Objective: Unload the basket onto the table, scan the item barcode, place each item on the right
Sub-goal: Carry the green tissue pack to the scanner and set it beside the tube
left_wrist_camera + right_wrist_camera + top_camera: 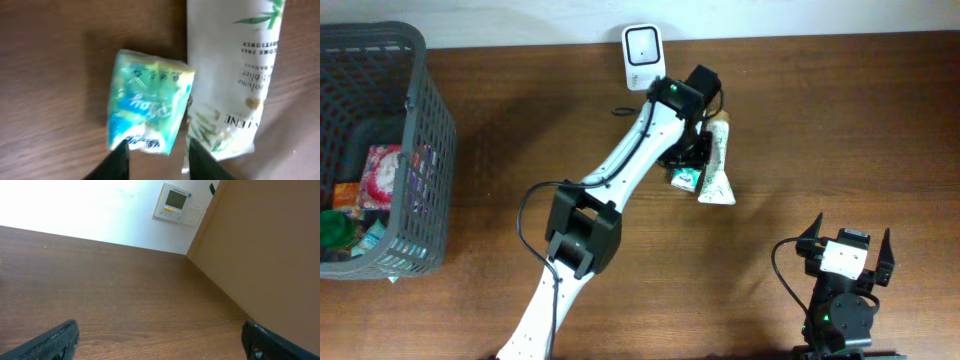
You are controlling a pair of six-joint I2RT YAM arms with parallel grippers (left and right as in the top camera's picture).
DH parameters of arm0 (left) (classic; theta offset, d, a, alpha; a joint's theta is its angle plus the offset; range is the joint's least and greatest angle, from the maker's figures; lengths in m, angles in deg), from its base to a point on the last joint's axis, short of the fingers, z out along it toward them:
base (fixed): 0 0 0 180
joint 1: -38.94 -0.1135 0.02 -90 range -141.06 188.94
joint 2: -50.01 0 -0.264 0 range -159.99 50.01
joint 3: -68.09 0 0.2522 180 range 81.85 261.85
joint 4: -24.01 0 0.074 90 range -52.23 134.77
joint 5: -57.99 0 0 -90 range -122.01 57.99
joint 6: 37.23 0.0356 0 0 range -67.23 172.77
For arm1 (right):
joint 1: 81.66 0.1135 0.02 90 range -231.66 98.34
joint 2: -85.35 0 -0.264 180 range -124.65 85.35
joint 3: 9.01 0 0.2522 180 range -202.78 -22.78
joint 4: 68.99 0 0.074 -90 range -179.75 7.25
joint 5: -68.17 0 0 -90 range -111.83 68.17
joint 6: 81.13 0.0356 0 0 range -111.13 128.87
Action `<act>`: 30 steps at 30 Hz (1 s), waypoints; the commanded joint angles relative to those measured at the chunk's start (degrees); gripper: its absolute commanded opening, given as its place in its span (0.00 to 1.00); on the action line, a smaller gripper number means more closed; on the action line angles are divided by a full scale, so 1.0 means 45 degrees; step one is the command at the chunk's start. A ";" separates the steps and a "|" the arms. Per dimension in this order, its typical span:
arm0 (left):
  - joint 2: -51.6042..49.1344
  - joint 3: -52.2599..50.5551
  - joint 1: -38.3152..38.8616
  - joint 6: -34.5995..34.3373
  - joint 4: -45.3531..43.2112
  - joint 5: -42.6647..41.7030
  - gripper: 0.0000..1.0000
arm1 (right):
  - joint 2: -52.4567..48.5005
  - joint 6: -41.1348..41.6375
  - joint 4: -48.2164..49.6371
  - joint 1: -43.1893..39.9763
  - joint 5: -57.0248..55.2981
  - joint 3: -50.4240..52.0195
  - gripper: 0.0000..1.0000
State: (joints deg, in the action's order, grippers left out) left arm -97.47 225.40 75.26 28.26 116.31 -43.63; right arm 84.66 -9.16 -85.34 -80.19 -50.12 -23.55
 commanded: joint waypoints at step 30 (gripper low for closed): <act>-0.2016 0.0811 -0.0340 0.1243 0.0792 -0.0719 0.07 | 0.0083 0.0010 -0.0034 -0.0073 -0.0155 0.0102 0.99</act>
State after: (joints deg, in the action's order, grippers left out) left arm -105.71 229.18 73.57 35.78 121.29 -45.40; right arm 84.66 -9.16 -85.34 -80.19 -50.12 -23.55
